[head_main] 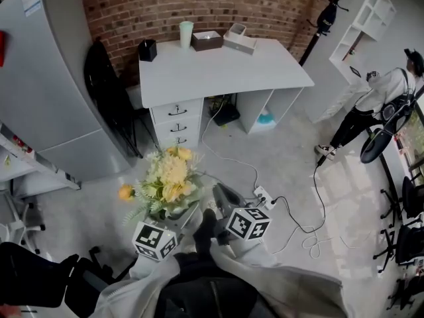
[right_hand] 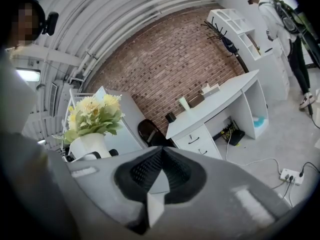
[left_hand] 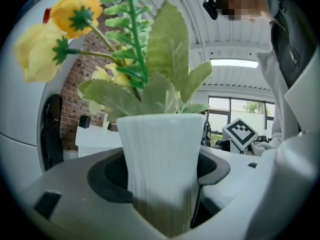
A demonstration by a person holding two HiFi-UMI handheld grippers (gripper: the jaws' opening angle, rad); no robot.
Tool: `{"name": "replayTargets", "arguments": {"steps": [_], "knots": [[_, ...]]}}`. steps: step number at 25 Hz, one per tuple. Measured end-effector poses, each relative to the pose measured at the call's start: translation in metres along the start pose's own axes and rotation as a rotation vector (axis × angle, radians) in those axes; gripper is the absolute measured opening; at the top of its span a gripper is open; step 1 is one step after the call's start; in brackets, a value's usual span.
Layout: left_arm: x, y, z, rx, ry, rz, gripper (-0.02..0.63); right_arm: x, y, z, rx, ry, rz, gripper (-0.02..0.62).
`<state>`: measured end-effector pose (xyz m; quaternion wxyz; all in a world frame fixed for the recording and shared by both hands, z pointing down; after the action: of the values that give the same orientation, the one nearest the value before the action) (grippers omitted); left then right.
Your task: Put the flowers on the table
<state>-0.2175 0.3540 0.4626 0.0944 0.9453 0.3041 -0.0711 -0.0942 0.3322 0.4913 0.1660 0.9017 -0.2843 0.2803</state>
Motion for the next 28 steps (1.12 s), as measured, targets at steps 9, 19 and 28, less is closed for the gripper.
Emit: {"name": "replayTargets", "arguments": {"steps": [9,19,28], "knots": [[-0.022,0.099,0.027,0.018,0.007,0.016,0.347,0.062,0.053,0.07,-0.004,-0.018,0.028,0.0],[-0.038,0.208,0.049,0.009,0.008,0.025,0.347,0.136,0.108,0.134,-0.036,-0.002,0.055,0.0],[-0.045,0.293,0.052,0.0,0.003,0.025,0.347,0.211,0.136,0.175,-0.031,0.022,0.029,0.0]]}}
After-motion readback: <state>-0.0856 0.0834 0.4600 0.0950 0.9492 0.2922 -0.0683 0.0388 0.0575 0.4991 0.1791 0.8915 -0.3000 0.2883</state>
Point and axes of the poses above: the fingertips, and each gripper's own axes: y forward along the fingers, x to its right, z out of its top, the point moved 2 cm from there along -y, backward along the fingers, and after that the axes turned 10 degrees about z, right-handed, at the moved point
